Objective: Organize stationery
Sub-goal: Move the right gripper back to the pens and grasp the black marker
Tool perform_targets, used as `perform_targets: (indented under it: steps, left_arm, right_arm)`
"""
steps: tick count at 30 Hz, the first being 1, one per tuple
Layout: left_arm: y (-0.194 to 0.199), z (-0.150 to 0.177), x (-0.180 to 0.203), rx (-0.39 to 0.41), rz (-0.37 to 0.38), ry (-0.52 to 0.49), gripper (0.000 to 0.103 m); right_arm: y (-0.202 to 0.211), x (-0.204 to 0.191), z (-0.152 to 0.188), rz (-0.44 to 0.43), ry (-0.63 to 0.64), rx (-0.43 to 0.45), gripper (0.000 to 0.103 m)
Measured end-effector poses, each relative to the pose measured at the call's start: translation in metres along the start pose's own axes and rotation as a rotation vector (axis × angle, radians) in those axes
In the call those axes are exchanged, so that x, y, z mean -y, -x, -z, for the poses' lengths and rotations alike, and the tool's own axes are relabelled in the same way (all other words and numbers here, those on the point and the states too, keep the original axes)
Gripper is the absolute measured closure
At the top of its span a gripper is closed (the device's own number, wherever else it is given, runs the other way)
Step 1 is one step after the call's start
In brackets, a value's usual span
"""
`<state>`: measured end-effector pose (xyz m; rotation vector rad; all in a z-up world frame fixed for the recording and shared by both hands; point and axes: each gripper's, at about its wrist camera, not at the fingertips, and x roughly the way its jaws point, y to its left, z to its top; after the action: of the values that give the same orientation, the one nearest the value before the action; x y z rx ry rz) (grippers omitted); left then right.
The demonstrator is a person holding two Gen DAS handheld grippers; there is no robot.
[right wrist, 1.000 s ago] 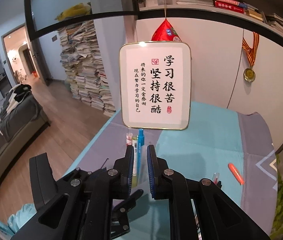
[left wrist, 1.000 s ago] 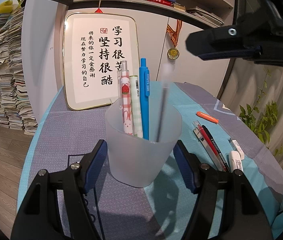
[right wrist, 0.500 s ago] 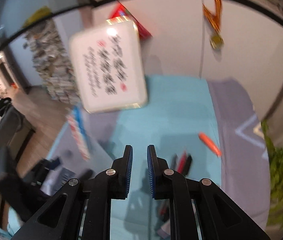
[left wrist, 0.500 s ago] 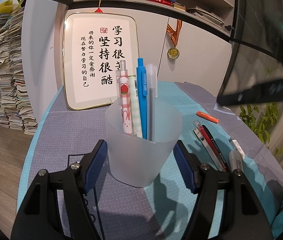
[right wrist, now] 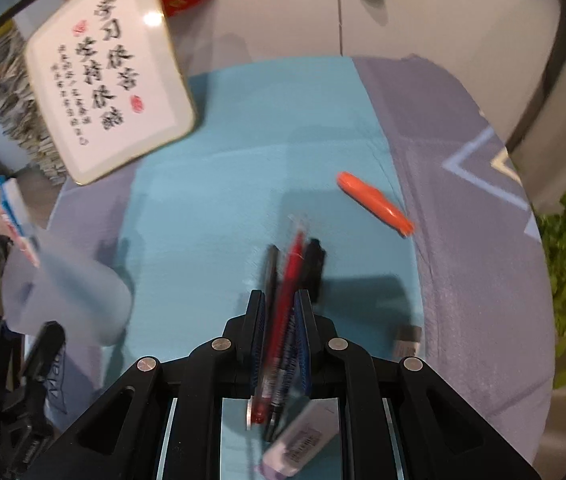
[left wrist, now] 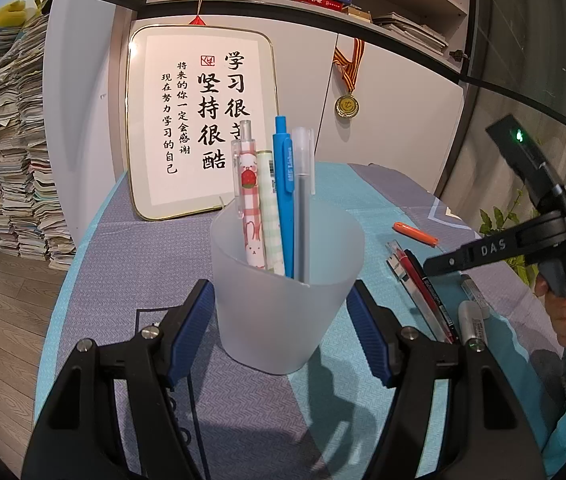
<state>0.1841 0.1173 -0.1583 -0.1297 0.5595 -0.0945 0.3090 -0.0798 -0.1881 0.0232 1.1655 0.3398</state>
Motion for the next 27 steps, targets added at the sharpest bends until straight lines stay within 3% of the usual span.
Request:
perform_targets:
  steps: [8, 10, 14, 27]
  left_arm:
    - [0.000, 0.000, 0.000, 0.000, 0.000, 0.000, 0.036]
    - [0.000, 0.000, 0.000, 0.000, 0.001, 0.000, 0.036]
    - [0.000, 0.000, 0.000, 0.000, 0.000, 0.000, 0.036]
    - [0.000, 0.000, 0.000, 0.000, 0.000, 0.000, 0.036]
  right_arm:
    - [-0.013, 0.009, 0.005, 0.016, -0.020, -0.036, 0.090]
    - [-0.012, 0.009, 0.005, 0.024, -0.009, -0.033, 0.085]
    - [-0.012, 0.012, 0.002, 0.123, -0.012, -0.015, 0.079]
    - [-0.017, 0.030, -0.021, 0.103, -0.129, -0.022, 0.079]
